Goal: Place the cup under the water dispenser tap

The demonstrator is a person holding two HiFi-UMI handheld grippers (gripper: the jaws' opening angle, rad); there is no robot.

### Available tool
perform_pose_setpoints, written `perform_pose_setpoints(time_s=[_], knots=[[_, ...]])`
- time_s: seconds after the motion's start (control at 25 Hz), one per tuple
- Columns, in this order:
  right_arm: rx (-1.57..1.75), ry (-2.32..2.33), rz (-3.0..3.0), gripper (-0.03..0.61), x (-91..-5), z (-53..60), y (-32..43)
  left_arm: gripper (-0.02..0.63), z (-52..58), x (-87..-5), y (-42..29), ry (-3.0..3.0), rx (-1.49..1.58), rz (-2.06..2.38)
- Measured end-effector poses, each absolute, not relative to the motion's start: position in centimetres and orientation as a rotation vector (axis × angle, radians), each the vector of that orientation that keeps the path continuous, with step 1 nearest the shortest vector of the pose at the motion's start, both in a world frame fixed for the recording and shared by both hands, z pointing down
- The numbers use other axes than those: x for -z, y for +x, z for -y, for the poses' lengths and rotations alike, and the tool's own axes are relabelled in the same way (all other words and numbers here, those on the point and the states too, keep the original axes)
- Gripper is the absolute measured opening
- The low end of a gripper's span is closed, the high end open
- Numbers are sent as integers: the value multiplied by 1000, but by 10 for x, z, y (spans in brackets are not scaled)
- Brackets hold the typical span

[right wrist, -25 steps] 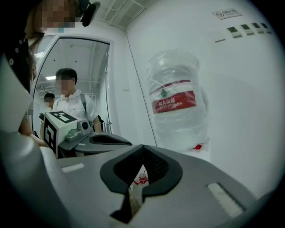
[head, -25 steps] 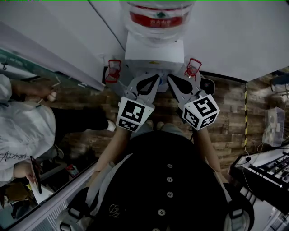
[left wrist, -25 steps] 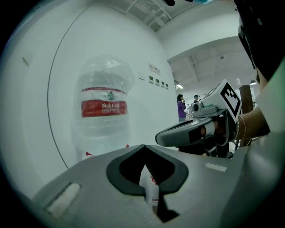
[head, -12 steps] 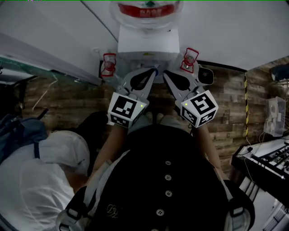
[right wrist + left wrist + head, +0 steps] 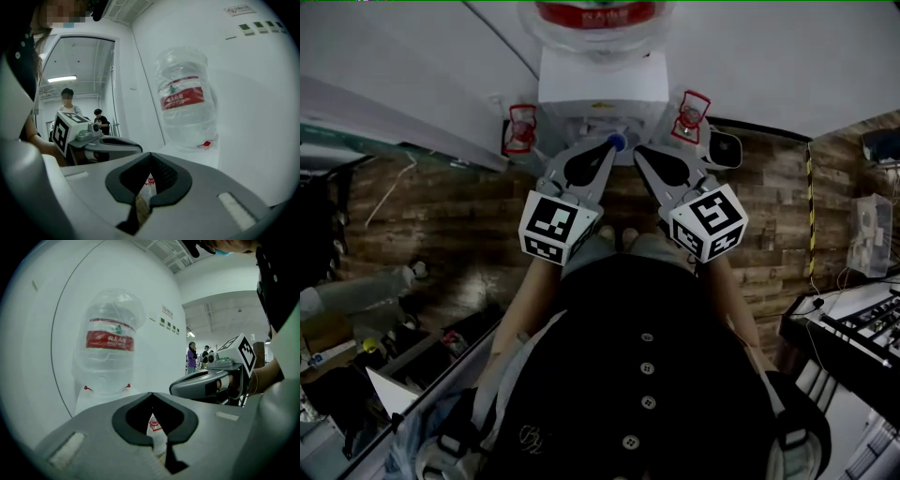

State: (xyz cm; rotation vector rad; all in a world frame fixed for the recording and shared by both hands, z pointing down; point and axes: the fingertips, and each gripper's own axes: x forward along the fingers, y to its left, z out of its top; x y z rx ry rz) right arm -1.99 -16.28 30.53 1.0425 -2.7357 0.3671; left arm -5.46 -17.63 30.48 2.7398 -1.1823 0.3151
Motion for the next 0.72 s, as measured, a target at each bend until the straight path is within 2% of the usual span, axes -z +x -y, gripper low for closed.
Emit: perform_pose_setpoints(time_s=[0.72], knots=[[-338, 1057, 2717, 0, -310, 160, -22, 0, 170, -316, -57, 2728, -322, 1183]])
